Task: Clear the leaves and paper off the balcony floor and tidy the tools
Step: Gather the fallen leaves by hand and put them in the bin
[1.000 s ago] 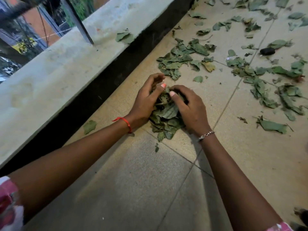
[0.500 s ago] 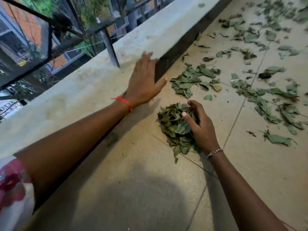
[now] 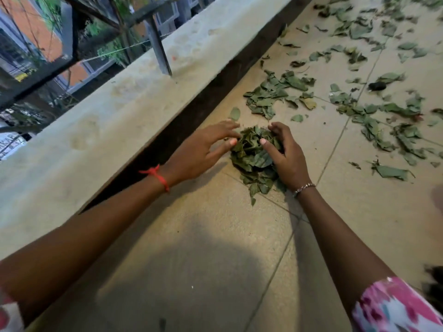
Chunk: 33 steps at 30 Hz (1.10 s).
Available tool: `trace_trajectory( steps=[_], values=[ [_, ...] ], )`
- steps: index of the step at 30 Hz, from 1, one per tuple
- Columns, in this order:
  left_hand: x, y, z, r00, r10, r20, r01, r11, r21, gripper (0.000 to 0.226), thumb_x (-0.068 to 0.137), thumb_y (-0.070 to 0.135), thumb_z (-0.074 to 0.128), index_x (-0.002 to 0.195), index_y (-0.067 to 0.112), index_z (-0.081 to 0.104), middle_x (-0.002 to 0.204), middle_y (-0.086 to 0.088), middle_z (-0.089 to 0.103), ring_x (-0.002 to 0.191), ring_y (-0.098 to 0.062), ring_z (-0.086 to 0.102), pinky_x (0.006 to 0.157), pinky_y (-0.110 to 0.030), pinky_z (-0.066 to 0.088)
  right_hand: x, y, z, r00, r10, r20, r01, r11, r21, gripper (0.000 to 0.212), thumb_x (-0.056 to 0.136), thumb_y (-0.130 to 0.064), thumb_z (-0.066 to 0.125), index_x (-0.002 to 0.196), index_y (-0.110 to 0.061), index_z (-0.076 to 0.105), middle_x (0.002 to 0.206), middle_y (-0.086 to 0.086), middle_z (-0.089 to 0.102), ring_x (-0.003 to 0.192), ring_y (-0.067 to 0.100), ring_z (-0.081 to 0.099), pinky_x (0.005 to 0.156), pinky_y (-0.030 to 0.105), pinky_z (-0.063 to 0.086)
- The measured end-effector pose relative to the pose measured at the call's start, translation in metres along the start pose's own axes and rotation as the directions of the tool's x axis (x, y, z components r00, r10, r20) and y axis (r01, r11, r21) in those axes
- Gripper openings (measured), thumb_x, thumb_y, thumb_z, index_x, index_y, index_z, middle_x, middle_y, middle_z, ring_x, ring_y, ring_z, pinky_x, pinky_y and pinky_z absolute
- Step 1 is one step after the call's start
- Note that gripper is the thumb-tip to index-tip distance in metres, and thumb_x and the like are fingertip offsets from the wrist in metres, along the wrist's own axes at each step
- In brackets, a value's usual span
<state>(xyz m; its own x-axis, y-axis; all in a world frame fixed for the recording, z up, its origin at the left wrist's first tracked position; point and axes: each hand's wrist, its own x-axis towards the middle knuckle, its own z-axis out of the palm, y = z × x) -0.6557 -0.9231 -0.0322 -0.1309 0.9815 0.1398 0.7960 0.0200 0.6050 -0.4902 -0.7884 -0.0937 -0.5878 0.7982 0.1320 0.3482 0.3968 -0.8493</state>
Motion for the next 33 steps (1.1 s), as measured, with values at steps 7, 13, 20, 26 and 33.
trace_trajectory(
  steps=[7, 13, 20, 26, 33],
  values=[
    [-0.094, -0.009, 0.051, 0.824, -0.538, -0.178, 0.563, 0.813, 0.149, 0.066, 0.096, 0.054, 0.025, 0.15, 0.018, 0.016, 0.16, 0.0, 0.004, 0.146, -0.013, -0.001, 0.117, -0.035, 0.002, 0.0, 0.001, 0.001, 0.999, -0.014, 0.04, 0.018, 0.996, -0.092, 0.065, 0.083, -0.057, 0.042, 0.141, -0.027, 0.038, 0.142, -0.003, 0.046, 0.126, 0.014, 0.045, 0.091, 0.024, 0.037],
    [-0.072, -0.005, 0.051, 0.845, -0.509, -0.163, 0.517, 0.856, 0.005, 0.068, 0.097, 0.052, 0.032, 0.151, 0.017, 0.011, 0.16, 0.001, 0.004, 0.146, -0.01, 0.005, 0.119, -0.033, 0.005, -0.007, -0.004, 0.003, 0.996, -0.054, 0.076, 0.066, 0.984, -0.163, 0.064, 0.086, -0.054, 0.041, 0.142, -0.024, 0.037, 0.144, -0.002, 0.044, 0.13, 0.016, 0.041, 0.101, 0.032, 0.037],
    [-0.036, 0.008, 0.037, 0.897, -0.325, -0.299, 0.266, 0.938, -0.224, 0.044, 0.1, 0.029, 0.04, 0.141, 0.014, 0.035, 0.154, -0.004, 0.025, 0.138, -0.006, 0.021, 0.107, -0.007, 0.025, -0.012, -0.005, 0.004, 0.995, -0.068, 0.077, 0.078, 0.986, -0.146, 0.062, 0.087, -0.053, 0.043, 0.14, -0.022, 0.039, 0.14, -0.002, 0.047, 0.125, 0.016, 0.046, 0.097, 0.034, 0.042],
    [-0.032, -0.011, 0.062, 0.851, -0.512, -0.116, 0.525, 0.829, 0.193, 0.07, 0.096, 0.056, 0.017, 0.151, 0.015, 0.005, 0.16, -0.002, -0.003, 0.146, -0.013, -0.007, 0.116, -0.034, -0.01, -0.012, -0.006, 0.003, 0.994, -0.075, 0.086, 0.088, 0.982, -0.166, 0.061, 0.088, -0.052, 0.04, 0.14, -0.02, 0.039, 0.139, -0.001, 0.048, 0.125, 0.016, 0.045, 0.104, 0.039, 0.039],
    [0.036, -0.003, 0.058, 0.9, -0.432, -0.062, 0.406, 0.88, -0.247, 0.071, 0.094, 0.056, 0.035, 0.15, 0.02, 0.013, 0.158, -0.006, 0.016, 0.143, -0.02, 0.019, 0.117, -0.042, 0.02, -0.011, -0.004, 0.006, 0.995, -0.082, 0.05, 0.088, 0.987, -0.137, 0.055, 0.091, -0.05, 0.036, 0.136, -0.02, 0.043, 0.138, -0.003, 0.049, 0.123, 0.014, 0.047, 0.099, 0.035, 0.042]
  ],
)
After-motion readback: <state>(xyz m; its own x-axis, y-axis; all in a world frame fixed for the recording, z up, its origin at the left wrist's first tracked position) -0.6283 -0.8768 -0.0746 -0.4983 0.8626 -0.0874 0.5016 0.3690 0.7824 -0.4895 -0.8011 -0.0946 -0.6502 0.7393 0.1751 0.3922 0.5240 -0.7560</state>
